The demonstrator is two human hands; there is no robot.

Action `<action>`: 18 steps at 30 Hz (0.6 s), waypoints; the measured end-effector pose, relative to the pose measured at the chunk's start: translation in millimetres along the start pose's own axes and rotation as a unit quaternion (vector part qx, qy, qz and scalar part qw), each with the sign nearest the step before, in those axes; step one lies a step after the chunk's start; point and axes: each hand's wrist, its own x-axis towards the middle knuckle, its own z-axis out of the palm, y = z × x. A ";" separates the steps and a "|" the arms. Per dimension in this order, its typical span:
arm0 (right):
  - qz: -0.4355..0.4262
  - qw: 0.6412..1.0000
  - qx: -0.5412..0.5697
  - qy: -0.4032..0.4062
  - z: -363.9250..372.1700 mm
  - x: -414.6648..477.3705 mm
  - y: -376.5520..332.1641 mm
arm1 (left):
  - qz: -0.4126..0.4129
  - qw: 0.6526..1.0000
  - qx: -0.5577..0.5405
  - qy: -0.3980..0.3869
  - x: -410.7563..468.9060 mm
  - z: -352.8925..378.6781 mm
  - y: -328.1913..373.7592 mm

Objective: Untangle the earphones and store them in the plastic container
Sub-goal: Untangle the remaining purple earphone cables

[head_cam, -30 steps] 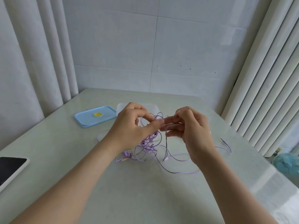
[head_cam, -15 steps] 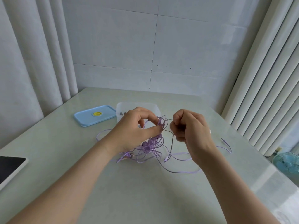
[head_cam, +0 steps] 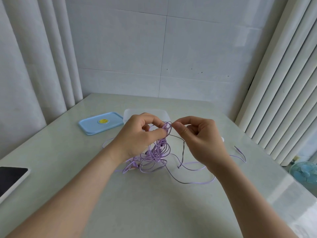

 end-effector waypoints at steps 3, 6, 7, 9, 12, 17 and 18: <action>-0.012 0.999 -0.028 -0.019 0.4 -1.1 -0.7 | -0.008 1.000 -0.020 -0.004 0.0 0.1 1.5; -0.042 0.998 -0.038 -0.015 1.6 -2.1 -1.5 | -0.021 0.999 -0.033 -0.006 0.0 -0.7 2.7; -0.053 0.998 -0.044 -0.013 2.0 -2.0 -1.9 | -0.022 0.999 -0.035 -0.007 0.2 -1.2 2.8; -0.070 0.996 -0.061 -0.006 3.6 -1.7 -1.9 | -0.025 0.999 -0.042 -0.008 0.4 -2.0 3.9; -0.069 0.995 -0.067 0.001 3.8 -1.1 0.6 | -0.034 0.998 -0.055 -0.017 0.5 -2.6 4.6; -0.042 0.998 -0.027 -0.034 2.7 -3.1 -0.7 | -0.053 0.995 -0.079 -0.044 -1.1 -4.5 6.7; -0.045 0.998 -0.022 -0.041 2.5 -3.5 -2.1 | -0.055 0.994 -0.084 -0.047 -1.2 -5.2 7.4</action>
